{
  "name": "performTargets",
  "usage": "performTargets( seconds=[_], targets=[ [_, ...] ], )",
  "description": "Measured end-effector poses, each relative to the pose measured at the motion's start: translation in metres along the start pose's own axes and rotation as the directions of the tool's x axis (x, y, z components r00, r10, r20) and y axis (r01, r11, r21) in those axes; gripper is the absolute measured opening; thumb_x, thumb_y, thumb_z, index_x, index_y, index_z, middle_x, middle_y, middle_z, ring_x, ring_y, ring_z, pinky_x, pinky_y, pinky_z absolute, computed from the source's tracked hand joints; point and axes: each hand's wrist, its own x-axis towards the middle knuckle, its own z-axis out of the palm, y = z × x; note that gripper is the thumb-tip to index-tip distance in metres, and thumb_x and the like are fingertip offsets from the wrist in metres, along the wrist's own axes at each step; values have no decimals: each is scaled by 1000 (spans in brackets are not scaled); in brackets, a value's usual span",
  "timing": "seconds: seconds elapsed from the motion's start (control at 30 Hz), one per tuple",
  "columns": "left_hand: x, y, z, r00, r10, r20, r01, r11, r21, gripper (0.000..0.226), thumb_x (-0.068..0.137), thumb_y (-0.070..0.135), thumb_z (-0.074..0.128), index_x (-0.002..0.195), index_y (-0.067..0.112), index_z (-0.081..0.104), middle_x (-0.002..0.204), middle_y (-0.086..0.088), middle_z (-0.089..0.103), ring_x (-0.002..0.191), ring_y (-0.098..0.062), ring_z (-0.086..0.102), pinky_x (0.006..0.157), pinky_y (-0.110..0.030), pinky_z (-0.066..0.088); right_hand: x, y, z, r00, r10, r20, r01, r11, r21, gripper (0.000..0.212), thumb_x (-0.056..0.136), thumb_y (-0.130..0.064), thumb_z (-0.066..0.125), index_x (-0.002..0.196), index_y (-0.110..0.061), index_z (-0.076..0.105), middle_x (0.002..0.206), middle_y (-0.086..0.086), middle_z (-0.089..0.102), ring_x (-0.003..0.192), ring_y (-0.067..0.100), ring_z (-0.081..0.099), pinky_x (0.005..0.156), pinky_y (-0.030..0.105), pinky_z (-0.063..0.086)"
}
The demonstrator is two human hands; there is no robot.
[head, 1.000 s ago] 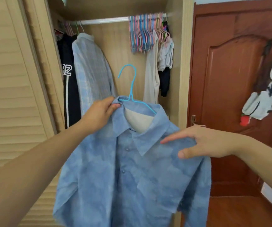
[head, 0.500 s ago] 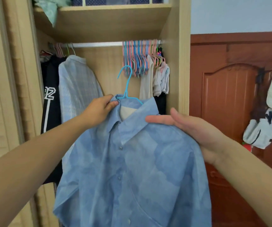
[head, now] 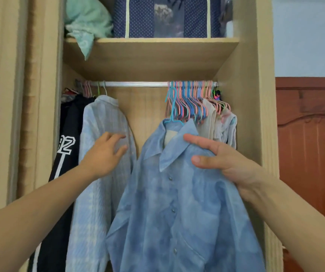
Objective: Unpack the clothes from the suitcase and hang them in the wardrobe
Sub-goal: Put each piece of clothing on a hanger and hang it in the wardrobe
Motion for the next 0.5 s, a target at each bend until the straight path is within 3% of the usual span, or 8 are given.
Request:
performTargets(
  seconds=[0.07, 0.17, 0.27, 0.37, 0.43, 0.5],
  targets=[
    [6, -47, -2, 999, -12, -39, 14, 998, 69, 43, 102, 38, 53, 141, 20, 53, 134, -9, 50, 125, -29, 49, 106, -39, 38, 36, 10, 10, 999, 16, -34, -17, 999, -37, 98, 47, -27, 98, 137, -25, 59, 129, 5, 68, 114, 26, 67, 90, 37, 58],
    [18, -122, -6, 987, -39, -157, 63, 987, 149, 38, 99, 29, 60, 133, 13, 61, 130, -14, 53, 119, -34, 53, 101, -44, 43, 93, 32, 32, 995, 32, -95, -45, 990, -137, 74, 66, -6, 78, 136, -23, 59, 119, 6, 72, 106, 24, 70, 87, 35, 59],
    [37, -186, -19, 957, 52, -284, 56, 931, 360, 37, 93, 21, 61, 126, 6, 66, 131, -24, 53, 118, -44, 50, 99, -55, 46, 159, 43, 49, 991, 8, -132, -40, 969, -243, 84, 57, -2, 83, 135, -22, 59, 113, 6, 74, 101, 23, 72, 81, 33, 60],
    [61, -223, -29, 918, 231, -323, -27, 848, 529, 52, 86, 26, 52, 135, 10, 61, 149, -27, 38, 136, -49, 36, 112, -62, 30, 224, 32, 55, 978, -61, -202, 0, 958, -287, 75, 65, 4, 79, 134, -20, 60, 109, 6, 76, 92, 22, 74, 73, 32, 61],
    [82, -230, -34, 892, 216, -397, 20, 859, 512, 61, 87, 31, 52, 147, 18, 50, 158, -24, 25, 147, -47, 21, 119, -62, 18, 263, 18, 55, 956, -127, -263, 42, 951, -306, 64, 79, 9, 68, 135, -20, 60, 107, 7, 76, 84, 20, 75, 65, 29, 61],
    [102, -231, -37, 858, 82, -507, 112, 934, 339, 68, 90, 33, 55, 155, 24, 36, 162, -21, 17, 150, -43, 14, 120, -62, 15, 303, 2, 51, 937, -179, -301, 67, 935, -348, 61, 84, 8, 65, 137, -20, 58, 110, 8, 75, 84, 20, 75, 66, 29, 61]
  ],
)
